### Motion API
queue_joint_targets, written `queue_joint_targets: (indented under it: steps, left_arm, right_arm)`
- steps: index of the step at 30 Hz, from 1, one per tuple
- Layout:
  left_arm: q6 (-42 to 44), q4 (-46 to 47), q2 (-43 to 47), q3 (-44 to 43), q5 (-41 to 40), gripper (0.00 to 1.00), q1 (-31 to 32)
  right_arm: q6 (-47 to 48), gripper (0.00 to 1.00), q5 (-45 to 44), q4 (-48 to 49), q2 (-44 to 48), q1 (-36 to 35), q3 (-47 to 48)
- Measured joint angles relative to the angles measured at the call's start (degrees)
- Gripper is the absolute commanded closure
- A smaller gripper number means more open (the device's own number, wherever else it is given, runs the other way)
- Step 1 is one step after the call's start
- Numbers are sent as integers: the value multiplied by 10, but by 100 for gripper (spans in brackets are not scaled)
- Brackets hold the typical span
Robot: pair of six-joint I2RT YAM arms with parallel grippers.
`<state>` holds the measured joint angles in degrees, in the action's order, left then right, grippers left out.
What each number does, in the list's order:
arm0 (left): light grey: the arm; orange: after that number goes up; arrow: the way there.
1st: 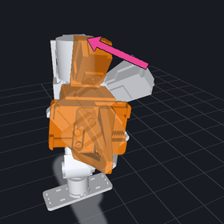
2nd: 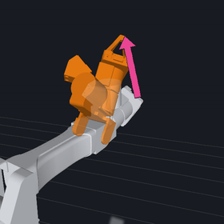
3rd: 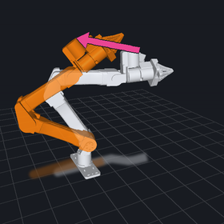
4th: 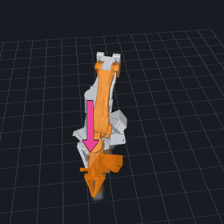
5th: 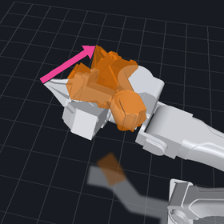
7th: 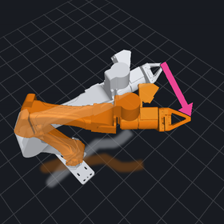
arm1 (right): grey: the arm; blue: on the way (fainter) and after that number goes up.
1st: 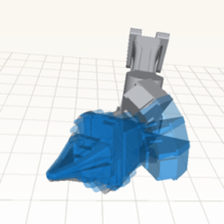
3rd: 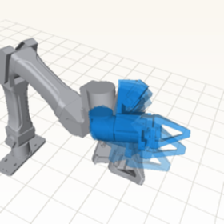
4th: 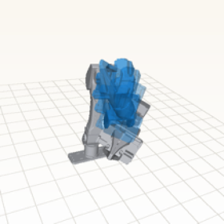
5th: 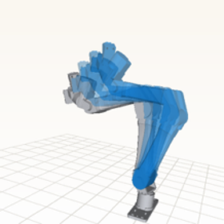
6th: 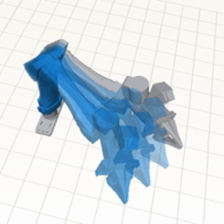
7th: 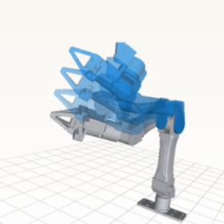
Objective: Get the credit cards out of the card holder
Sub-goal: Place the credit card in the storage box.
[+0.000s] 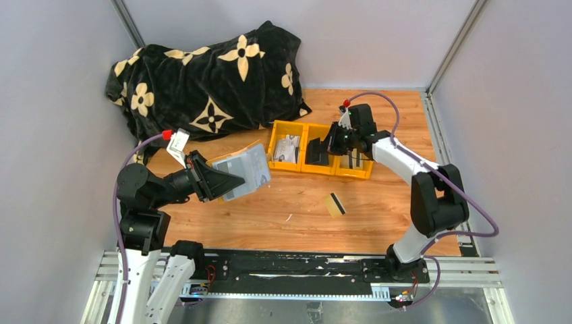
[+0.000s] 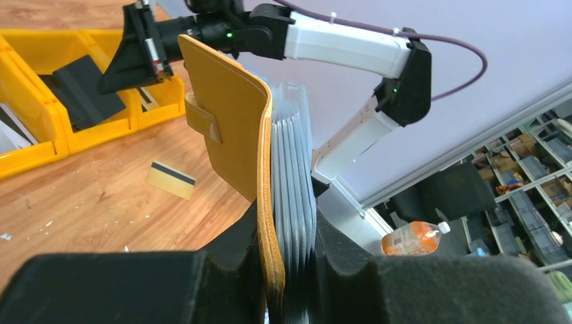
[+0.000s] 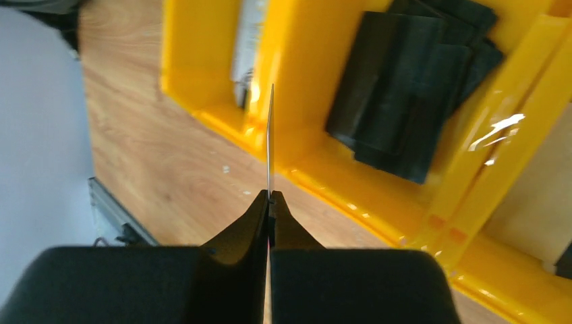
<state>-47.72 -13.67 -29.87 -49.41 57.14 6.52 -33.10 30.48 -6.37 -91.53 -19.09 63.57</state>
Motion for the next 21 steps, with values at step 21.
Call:
queue_joint_targets:
  steps: [21]
  left_arm:
    - [31,-27,0,-12,16,100,0]
  right_arm:
    - [-15,63,-132,-11,-140,-5,66]
